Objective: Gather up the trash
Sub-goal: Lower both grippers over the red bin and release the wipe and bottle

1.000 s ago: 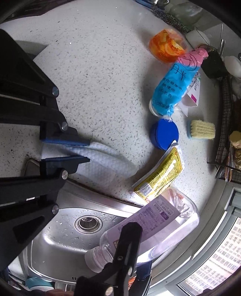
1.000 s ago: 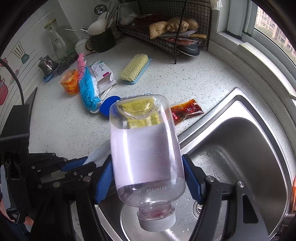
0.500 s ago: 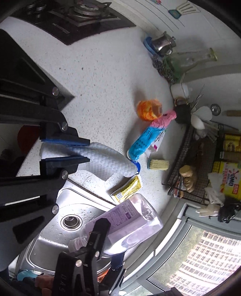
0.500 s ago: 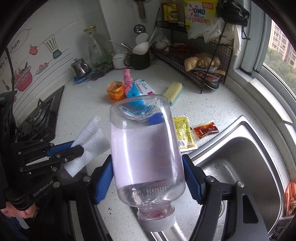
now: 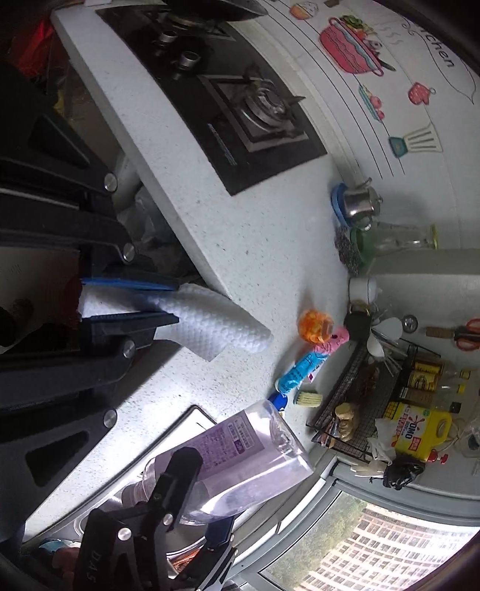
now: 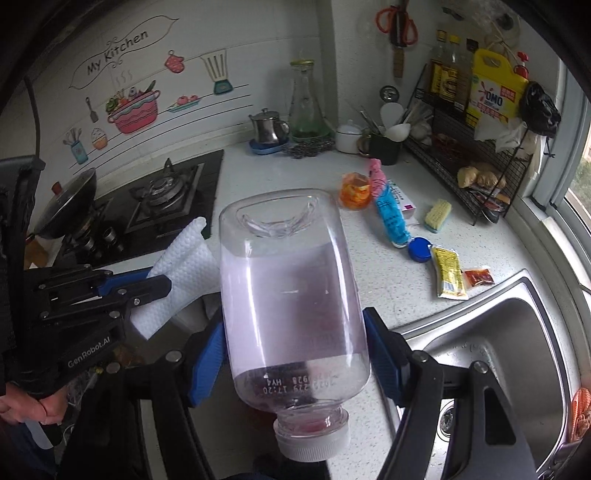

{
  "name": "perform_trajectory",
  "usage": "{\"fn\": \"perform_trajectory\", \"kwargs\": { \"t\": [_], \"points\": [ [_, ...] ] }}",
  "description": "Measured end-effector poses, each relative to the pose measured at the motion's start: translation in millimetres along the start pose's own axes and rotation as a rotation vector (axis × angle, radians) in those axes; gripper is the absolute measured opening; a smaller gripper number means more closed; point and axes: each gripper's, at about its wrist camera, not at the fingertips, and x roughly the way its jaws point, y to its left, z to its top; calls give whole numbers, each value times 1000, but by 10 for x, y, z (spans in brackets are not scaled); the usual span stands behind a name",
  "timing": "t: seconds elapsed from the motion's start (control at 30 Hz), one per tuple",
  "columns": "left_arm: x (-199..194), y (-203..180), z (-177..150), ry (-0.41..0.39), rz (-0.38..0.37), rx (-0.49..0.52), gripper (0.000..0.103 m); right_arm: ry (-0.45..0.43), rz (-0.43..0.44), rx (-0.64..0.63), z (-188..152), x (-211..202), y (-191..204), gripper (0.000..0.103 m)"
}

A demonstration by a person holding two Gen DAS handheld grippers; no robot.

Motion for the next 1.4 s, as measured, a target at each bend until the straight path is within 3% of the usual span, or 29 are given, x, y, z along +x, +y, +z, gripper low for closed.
{"fn": "perform_trajectory", "kwargs": {
  "t": [0.23,0.47,0.8,1.03,1.2,1.4],
  "points": [
    [-128,313,-612,54,39,-69,10,28,40,-55,-346,60,485,68],
    [228,561,-1218,181,44,-151,10,163,52,-71,-761,570,745,68],
    [1371,781,-1890,317,46,-171,10,277,26,-55,-1394,1595,847,68],
    [2440,892,-2293,384,-15,-182,10,332,-27,18,-1866,2404,594,68],
    [3212,859,-2563,444,-42,-168,10,376,-69,141,-2149,3037,302,69],
    [3890,763,-2746,488,-100,-119,10,385,-113,141,-2409,3443,231,69]
  ]
}}
